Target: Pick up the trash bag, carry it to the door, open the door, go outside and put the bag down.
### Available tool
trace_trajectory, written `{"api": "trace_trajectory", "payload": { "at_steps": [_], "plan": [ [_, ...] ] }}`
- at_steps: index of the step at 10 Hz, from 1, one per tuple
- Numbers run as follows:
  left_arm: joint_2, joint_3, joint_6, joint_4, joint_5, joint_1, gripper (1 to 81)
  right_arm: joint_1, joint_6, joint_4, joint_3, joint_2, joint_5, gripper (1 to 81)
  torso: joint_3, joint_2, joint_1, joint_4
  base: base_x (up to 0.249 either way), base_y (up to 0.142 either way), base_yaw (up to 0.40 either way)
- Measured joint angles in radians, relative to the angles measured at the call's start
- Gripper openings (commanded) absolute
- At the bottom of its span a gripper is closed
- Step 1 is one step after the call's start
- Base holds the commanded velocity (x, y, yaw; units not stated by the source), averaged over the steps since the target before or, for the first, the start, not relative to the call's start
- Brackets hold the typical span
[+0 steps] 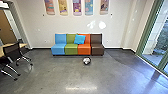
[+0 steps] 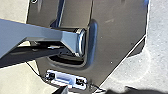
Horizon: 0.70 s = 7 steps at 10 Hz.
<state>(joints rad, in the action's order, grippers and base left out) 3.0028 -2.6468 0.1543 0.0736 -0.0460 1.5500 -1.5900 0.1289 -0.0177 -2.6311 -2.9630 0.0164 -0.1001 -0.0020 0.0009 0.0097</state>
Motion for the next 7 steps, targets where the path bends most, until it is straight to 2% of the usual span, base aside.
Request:
{"api": "trace_trajectory", "payload": {
  "at_steps": [7],
  "plan": [
    [0.000,0.000,0.000,0.000,0.000,0.000,81.1,0.000,0.000,0.000,-0.001,-0.001,0.000,81.1,0.000,0.000,0.000,0.000,0.165,0.000,0.000]
  ]
}}
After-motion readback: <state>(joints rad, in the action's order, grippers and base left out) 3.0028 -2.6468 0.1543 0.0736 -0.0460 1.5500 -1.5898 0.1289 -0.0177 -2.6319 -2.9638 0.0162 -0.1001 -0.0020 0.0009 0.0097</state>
